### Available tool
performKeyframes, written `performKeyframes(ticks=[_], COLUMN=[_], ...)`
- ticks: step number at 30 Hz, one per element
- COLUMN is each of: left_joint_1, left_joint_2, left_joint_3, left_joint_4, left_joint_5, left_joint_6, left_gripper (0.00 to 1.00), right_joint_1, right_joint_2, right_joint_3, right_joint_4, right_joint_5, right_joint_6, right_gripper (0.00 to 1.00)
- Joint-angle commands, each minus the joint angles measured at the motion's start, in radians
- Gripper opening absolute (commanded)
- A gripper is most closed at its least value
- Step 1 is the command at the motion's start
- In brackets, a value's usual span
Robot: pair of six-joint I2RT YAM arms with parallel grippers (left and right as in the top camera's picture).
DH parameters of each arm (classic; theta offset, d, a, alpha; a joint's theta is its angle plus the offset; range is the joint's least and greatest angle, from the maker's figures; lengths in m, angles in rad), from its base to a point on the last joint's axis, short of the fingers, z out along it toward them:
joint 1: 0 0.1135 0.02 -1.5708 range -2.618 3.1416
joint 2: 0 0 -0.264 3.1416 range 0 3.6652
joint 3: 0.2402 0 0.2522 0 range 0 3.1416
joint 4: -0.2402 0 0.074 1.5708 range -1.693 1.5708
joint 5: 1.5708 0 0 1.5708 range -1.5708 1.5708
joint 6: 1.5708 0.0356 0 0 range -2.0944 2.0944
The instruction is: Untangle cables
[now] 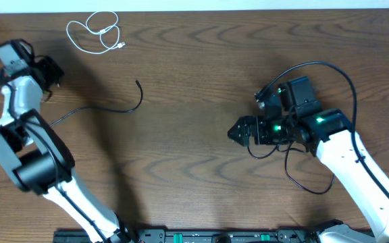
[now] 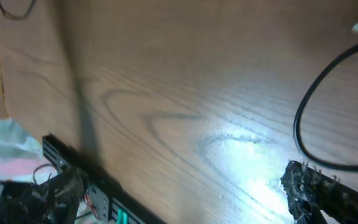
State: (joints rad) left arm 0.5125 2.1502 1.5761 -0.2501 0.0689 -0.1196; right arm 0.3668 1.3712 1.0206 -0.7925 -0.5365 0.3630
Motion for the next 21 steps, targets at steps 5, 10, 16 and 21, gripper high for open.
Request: performKeyframes(ticks=[5,10,16,21], left_joint_1=[0.0,-0.002,-0.002,-0.002], left_joint_2=[0.117,0.119,0.121,0.055], left_joint_3=[-0.007,-0.007,-0.007,-0.007], left_joint_4=[0.169,0.2,0.161,0.093], left_joint_5=[-0.024,-0.024,0.025,0.024], left_joint_6=[0.063,0.063,0.063,0.056], left_gripper=[0.7,0.54,0.12,0.08], right_joint_1=[0.068,0.08,0.08,0.08], right_joint_2=[-0.01,-0.01,-0.01,-0.01], right_joint_3=[0.006,0.006,0.006,0.006], right_joint_4=[-0.011,-0.005,-0.001,-0.009], right_joint_5=[0.024,0.05,0.06,0.06], right_joint_6=[-0.012,0.0,0.007,0.006], right_gripper=[0.99,0.99,0.99,0.99])
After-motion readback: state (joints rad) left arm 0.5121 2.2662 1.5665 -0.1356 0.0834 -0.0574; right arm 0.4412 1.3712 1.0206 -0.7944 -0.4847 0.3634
